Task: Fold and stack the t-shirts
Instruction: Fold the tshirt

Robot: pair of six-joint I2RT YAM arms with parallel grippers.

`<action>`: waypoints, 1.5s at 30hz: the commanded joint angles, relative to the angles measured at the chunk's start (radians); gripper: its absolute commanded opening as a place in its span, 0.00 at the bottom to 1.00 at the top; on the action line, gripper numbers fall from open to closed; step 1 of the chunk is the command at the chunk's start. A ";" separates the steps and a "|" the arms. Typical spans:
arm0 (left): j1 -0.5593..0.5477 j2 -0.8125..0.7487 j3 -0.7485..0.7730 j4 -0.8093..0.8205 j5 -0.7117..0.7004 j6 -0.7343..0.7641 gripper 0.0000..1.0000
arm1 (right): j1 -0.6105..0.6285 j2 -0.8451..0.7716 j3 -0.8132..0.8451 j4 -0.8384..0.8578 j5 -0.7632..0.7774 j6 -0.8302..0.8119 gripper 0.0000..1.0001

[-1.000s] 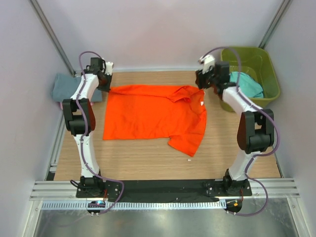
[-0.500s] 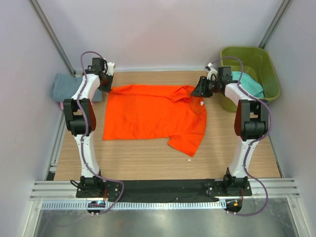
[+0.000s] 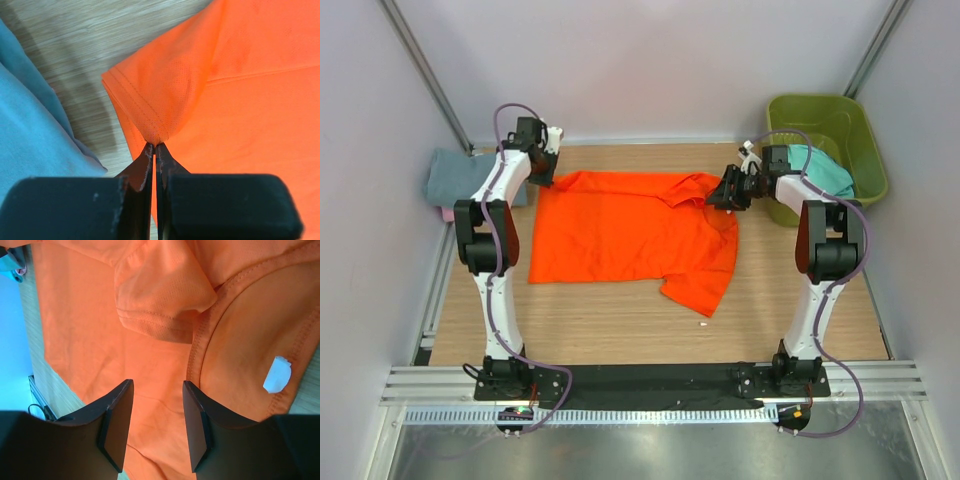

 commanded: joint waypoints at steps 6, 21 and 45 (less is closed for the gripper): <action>0.001 -0.081 -0.021 0.013 -0.021 0.021 0.00 | 0.051 0.076 0.101 0.062 0.031 0.024 0.50; 0.003 -0.067 -0.013 0.016 -0.033 0.026 0.00 | 0.063 0.104 0.169 0.001 0.143 -0.075 0.48; 0.001 -0.056 -0.004 0.016 -0.028 0.018 0.00 | 0.082 0.158 0.180 0.062 0.217 -0.096 0.35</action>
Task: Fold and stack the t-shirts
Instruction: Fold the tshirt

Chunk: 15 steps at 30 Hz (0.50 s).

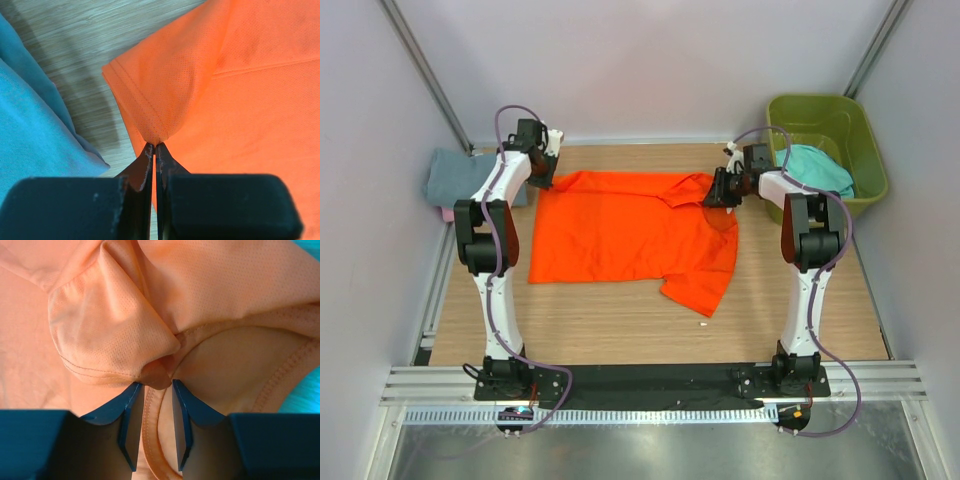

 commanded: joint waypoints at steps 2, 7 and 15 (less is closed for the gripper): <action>0.000 -0.051 0.021 0.016 -0.005 -0.001 0.00 | 0.012 -0.008 0.024 0.083 0.026 0.010 0.34; -0.008 -0.049 0.023 0.016 -0.006 -0.001 0.00 | 0.020 -0.024 0.018 0.137 0.042 0.013 0.21; -0.008 -0.055 0.024 0.014 -0.005 -0.003 0.00 | 0.030 -0.120 0.001 0.100 0.039 -0.008 0.01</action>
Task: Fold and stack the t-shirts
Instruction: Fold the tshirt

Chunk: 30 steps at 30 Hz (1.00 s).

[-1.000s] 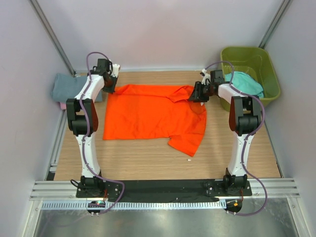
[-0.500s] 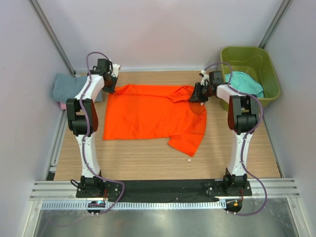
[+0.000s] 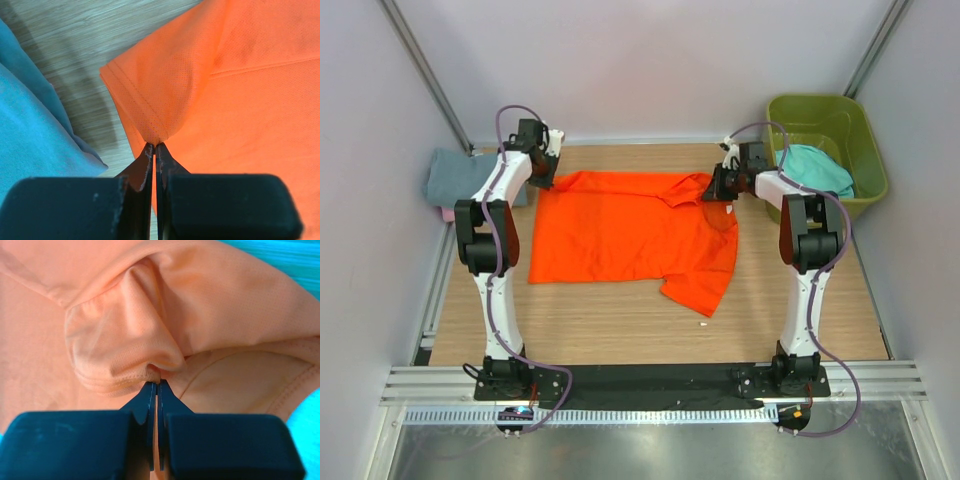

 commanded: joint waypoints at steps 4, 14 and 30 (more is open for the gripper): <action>0.001 -0.074 0.042 0.014 -0.015 0.009 0.00 | 0.009 -0.228 -0.020 -0.029 0.074 -0.086 0.02; 0.035 -0.123 0.188 0.036 -0.009 -0.004 0.00 | 0.009 -0.394 0.029 -0.096 0.286 -0.342 0.01; 0.047 -0.250 0.118 0.039 0.081 -0.051 0.00 | 0.079 -0.503 -0.027 -0.171 0.360 -0.544 0.01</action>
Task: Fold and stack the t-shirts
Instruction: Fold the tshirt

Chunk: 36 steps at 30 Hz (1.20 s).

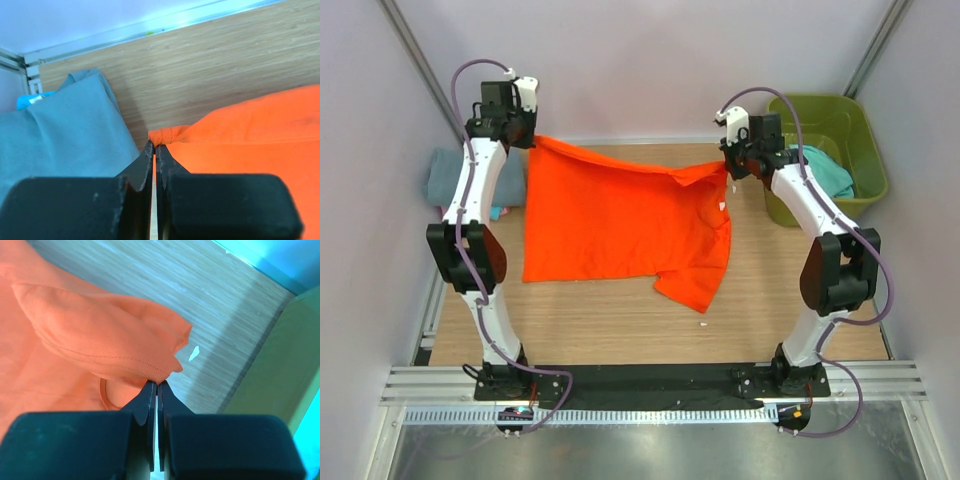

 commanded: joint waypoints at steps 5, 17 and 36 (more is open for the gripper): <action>0.004 -0.042 -0.026 0.013 0.070 -0.030 0.00 | 0.013 -0.133 0.009 0.016 0.036 -0.013 0.02; -0.054 -0.182 0.074 -0.074 0.102 -0.009 0.00 | -0.001 -0.212 0.328 -0.097 0.158 0.024 0.01; -0.054 -0.822 0.040 -0.223 0.062 -0.011 0.00 | -0.002 -0.684 0.550 -0.445 0.254 -0.030 0.01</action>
